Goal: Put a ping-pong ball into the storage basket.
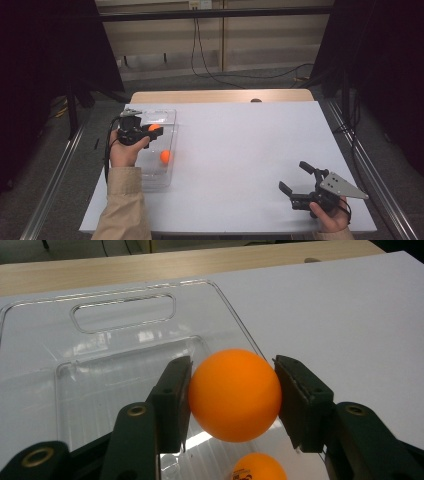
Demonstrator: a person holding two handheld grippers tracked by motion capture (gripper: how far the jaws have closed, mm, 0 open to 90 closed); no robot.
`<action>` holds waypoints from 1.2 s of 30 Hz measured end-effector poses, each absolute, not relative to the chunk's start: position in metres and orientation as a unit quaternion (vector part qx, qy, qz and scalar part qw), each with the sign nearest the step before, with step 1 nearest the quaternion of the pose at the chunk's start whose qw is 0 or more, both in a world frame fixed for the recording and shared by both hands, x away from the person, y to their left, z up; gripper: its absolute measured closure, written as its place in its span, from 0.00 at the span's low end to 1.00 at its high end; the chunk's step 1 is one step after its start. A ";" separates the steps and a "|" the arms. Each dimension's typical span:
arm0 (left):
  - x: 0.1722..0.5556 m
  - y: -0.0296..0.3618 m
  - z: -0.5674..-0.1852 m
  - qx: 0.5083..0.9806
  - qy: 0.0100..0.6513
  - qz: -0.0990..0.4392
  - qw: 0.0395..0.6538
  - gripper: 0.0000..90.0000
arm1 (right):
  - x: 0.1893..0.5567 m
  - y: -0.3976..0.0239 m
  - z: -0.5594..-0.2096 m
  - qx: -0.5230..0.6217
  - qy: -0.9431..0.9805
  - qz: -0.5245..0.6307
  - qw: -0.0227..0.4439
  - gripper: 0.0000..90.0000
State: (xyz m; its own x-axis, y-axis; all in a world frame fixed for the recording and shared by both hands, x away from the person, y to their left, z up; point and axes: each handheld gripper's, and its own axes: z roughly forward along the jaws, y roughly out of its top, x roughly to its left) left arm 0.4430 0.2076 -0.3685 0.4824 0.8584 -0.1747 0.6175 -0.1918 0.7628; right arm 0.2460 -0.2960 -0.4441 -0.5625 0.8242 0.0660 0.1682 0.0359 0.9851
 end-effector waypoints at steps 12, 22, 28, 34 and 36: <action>0.442 0.208 -0.368 0.755 0.488 0.168 0.405 0.46 | 0.246 -0.296 -0.444 0.373 0.663 0.585 0.281 0.02; 0.437 0.205 -0.365 0.742 0.489 0.175 0.424 0.29 | 0.247 -0.295 -0.443 0.373 0.661 0.587 0.281 0.02; 0.432 0.204 -0.363 0.733 0.489 0.176 0.438 0.24 | 0.247 -0.295 -0.443 0.374 0.660 0.588 0.281 0.02; 0.427 0.200 -0.364 0.730 0.485 0.174 0.448 0.20 | 0.247 -0.295 -0.443 0.372 0.660 0.588 0.283 0.02; 0.425 0.200 -0.364 0.728 0.485 0.173 0.453 0.20 | 0.247 -0.296 -0.443 0.373 0.660 0.588 0.283 0.02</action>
